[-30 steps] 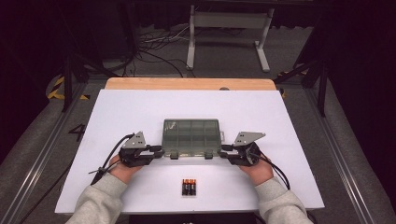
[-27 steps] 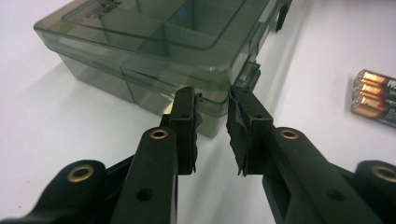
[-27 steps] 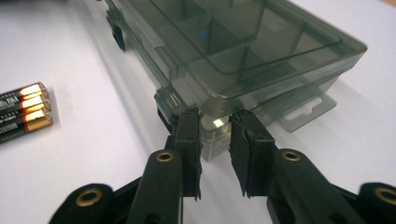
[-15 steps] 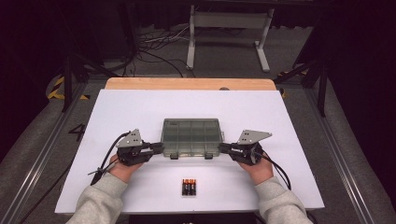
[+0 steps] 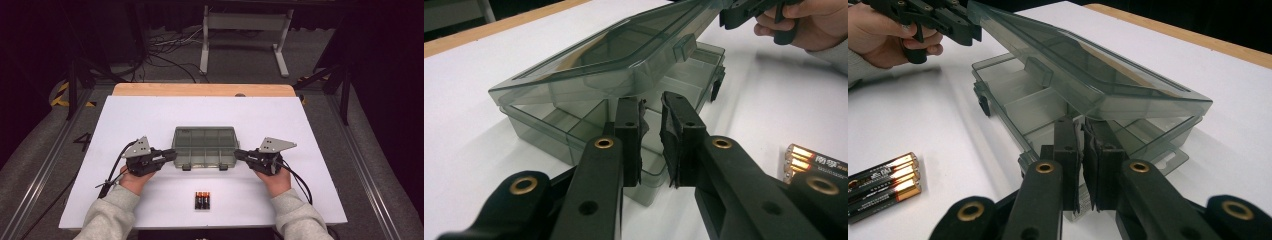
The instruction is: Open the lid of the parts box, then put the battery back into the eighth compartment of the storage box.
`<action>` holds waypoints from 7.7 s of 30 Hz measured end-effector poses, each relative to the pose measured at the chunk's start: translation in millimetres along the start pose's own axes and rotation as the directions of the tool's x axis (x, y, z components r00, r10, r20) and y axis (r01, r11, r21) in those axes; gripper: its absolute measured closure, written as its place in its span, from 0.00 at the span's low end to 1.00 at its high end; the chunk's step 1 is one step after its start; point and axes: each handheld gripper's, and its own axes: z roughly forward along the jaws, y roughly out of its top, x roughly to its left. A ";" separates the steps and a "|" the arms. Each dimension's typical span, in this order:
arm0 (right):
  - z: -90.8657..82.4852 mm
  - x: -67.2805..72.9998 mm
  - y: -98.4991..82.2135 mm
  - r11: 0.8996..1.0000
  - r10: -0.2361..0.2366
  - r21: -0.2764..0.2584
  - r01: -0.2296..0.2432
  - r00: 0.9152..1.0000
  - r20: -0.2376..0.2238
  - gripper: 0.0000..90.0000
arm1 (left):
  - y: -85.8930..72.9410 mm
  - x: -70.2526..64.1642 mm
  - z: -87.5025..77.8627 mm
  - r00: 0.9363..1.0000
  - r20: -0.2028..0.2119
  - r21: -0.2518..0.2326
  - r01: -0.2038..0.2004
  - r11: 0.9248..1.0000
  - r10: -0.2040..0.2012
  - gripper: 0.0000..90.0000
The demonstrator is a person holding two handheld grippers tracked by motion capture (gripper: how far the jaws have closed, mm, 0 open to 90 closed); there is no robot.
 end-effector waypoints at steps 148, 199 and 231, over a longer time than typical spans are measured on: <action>111.3 -113.8 32.0 0.958 0.223 0.138 -0.251 0.955 0.194 0.33 | -4.5 -17.4 24.3 0.990 0.034 0.173 -0.143 0.974 0.139 0.75; 4.9 -7.9 102.6 0.997 -0.077 -0.030 0.077 0.997 0.002 0.03 | -0.5 -15.8 -58.2 0.993 -0.120 -0.012 0.008 1.000 -0.009 0.08; 4.1 46.9 92.7 0.970 -0.209 0.061 0.233 0.940 -0.268 0.03 | -0.2 -15.8 -67.8 0.991 -0.130 -0.033 0.028 0.999 -0.032 0.03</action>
